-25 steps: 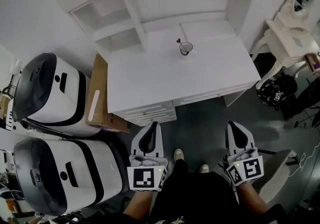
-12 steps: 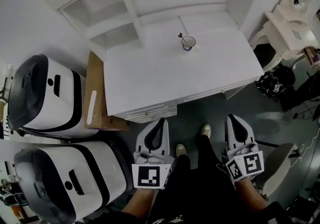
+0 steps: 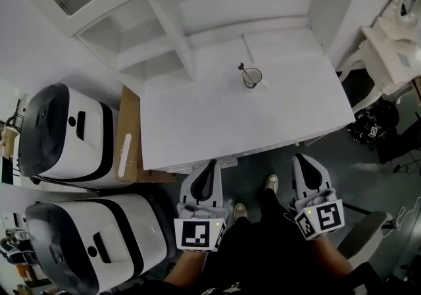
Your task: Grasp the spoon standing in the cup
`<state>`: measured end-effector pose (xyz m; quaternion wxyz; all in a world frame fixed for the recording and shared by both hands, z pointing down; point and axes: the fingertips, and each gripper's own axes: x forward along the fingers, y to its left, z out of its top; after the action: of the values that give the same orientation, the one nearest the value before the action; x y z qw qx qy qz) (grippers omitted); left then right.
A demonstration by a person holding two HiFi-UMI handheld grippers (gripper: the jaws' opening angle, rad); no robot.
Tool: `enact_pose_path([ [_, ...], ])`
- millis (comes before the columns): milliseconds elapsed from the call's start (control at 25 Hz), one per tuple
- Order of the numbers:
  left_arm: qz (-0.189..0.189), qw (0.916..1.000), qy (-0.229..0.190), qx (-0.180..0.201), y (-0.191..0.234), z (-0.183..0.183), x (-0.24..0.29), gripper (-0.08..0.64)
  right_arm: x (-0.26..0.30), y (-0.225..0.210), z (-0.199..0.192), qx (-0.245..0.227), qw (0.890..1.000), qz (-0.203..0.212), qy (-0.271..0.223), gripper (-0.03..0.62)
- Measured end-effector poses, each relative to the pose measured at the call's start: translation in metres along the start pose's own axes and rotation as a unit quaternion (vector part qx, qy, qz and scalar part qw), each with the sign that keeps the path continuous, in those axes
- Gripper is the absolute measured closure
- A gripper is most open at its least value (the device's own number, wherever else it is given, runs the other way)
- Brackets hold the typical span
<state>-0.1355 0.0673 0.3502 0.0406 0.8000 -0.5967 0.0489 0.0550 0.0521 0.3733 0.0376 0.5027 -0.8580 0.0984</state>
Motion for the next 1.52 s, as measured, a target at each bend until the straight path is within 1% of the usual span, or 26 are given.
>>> enact_pose_path([
  [80,0.001,1.0,-0.003,0.006,-0.004,0.008,0.021,0.552,0.011,-0.018,0.006,0.01,1.0,0.004,-0.004,0.529],
  [160,0.009,1.0,-0.003,0.002,-0.003,0.014,0.042,0.552,0.024,-0.036,0.012,0.015,1.0,0.009,-0.007,0.529],
  [240,0.015,0.9999,0.001,-0.002,-0.004,0.017,0.059,0.552,0.035,-0.053,0.017,0.016,1.0,0.013,-0.006,0.529],
  [400,0.023,0.9997,0.009,0.002,-0.017,0.02,0.086,0.552,0.052,-0.084,0.023,0.021,0.999,0.024,-0.003,0.529],
  [520,0.035,0.9993,0.017,0.003,-0.026,0.022,0.102,0.552,0.057,-0.1,0.023,0.029,0.999,0.038,0.0,0.529],
  [640,0.054,0.9983,0.017,0.013,-0.028,0.025,0.115,0.552,0.068,-0.117,0.019,0.03,0.998,0.05,0.009,0.529],
  [760,0.07,0.9969,0.032,0.018,-0.026,0.019,0.118,0.552,0.074,-0.126,0.016,0.033,0.998,0.058,0.015,0.529],
  [880,0.076,0.996,0.043,0.015,-0.023,0.015,0.127,0.551,0.084,-0.133,0.014,0.036,0.997,0.06,0.022,0.529],
  [1040,0.065,0.9966,0.05,0.012,-0.022,0.01,0.147,0.551,0.1,-0.136,0.015,0.031,0.997,0.065,0.025,0.529],
  [1360,0.036,0.998,0.05,0.017,-0.01,0.012,0.204,0.551,0.132,-0.149,0.024,0.029,0.998,0.048,0.03,0.529],
  [1440,0.026,0.9979,0.057,0.012,-0.002,0.008,0.218,0.551,0.144,-0.146,0.031,0.023,0.998,0.049,0.03,0.529],
  [1520,0.016,0.9971,0.074,-0.001,0.007,0.001,0.235,0.551,0.156,-0.144,0.037,0.013,0.998,0.049,0.026,0.529],
])
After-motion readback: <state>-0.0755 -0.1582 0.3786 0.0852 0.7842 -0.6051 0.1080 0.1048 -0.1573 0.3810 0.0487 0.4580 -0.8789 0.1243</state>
